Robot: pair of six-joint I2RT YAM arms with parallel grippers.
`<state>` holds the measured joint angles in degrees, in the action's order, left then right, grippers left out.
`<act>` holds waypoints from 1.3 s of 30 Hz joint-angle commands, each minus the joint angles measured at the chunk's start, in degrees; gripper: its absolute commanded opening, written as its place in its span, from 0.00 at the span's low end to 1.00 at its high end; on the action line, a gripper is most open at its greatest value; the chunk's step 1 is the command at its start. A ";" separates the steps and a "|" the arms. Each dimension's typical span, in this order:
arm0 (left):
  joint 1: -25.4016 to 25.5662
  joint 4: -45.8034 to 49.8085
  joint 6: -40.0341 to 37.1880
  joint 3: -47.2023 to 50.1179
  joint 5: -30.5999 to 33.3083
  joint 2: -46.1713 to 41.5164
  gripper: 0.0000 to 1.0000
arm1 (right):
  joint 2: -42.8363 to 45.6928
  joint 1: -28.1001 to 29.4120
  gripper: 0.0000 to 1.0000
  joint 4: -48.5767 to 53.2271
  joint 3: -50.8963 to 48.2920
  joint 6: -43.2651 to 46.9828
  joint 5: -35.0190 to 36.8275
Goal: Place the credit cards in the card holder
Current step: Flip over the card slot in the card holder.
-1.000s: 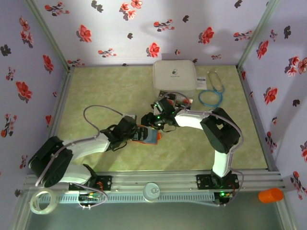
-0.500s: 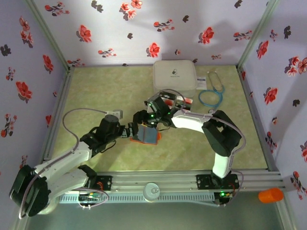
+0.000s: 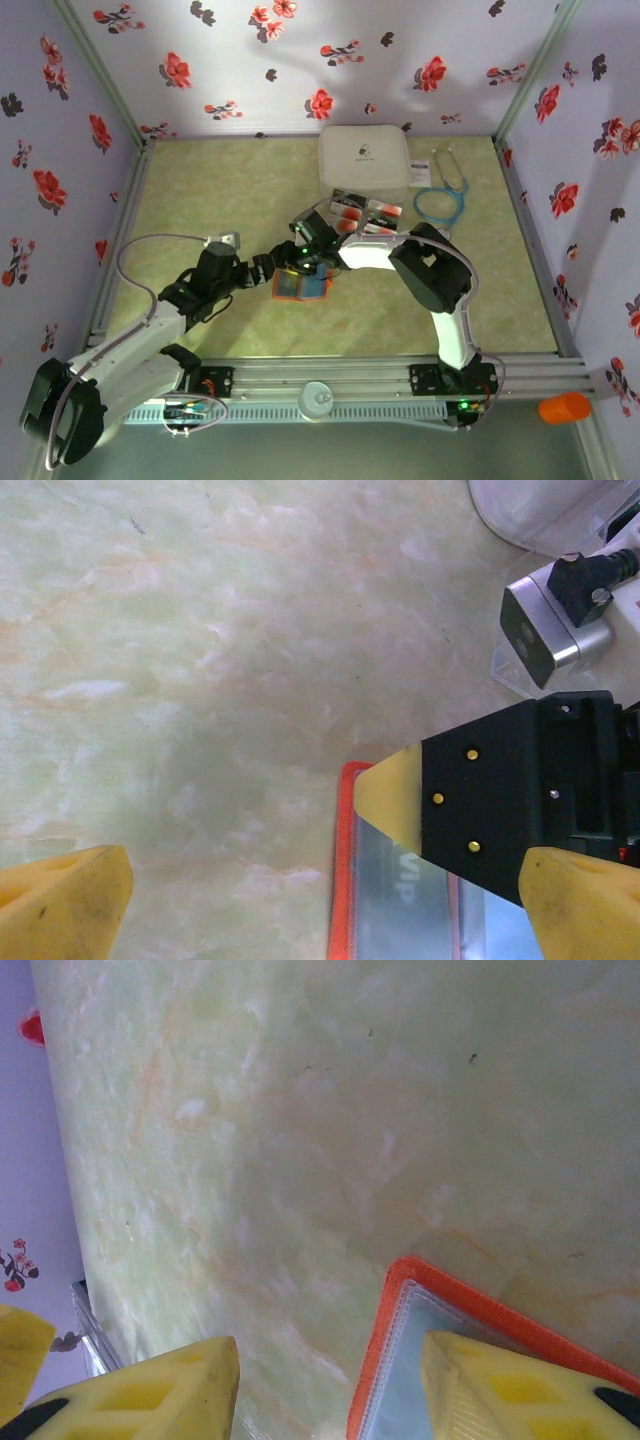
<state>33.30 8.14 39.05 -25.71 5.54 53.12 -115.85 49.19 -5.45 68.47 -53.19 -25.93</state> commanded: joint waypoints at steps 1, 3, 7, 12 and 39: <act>-0.41 -0.93 0.77 1.09 0.48 0.26 1.00 | 0.56 0.29 0.52 -1.31 -0.70 -0.07 -1.02; -0.34 -1.26 0.76 1.36 0.07 1.01 1.00 | 1.09 0.03 0.52 -1.56 -0.83 -0.07 -1.16; -0.33 -2.20 1.02 1.71 -0.65 2.17 1.00 | 2.60 -0.54 0.52 -1.52 -0.96 0.12 -1.41; -0.16 -2.86 0.98 1.55 -1.28 3.63 1.00 | 4.68 -1.50 0.52 -1.05 -1.60 0.55 -1.47; 3.44 -6.29 -1.21 -4.55 -1.87 19.02 1.00 | 13.94 -9.51 0.51 6.32 -4.42 6.31 -1.20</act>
<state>36.16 3.38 38.87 -28.45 3.79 70.59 -106.02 41.60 -3.60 64.29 -50.96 -27.24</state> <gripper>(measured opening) 0.996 0.513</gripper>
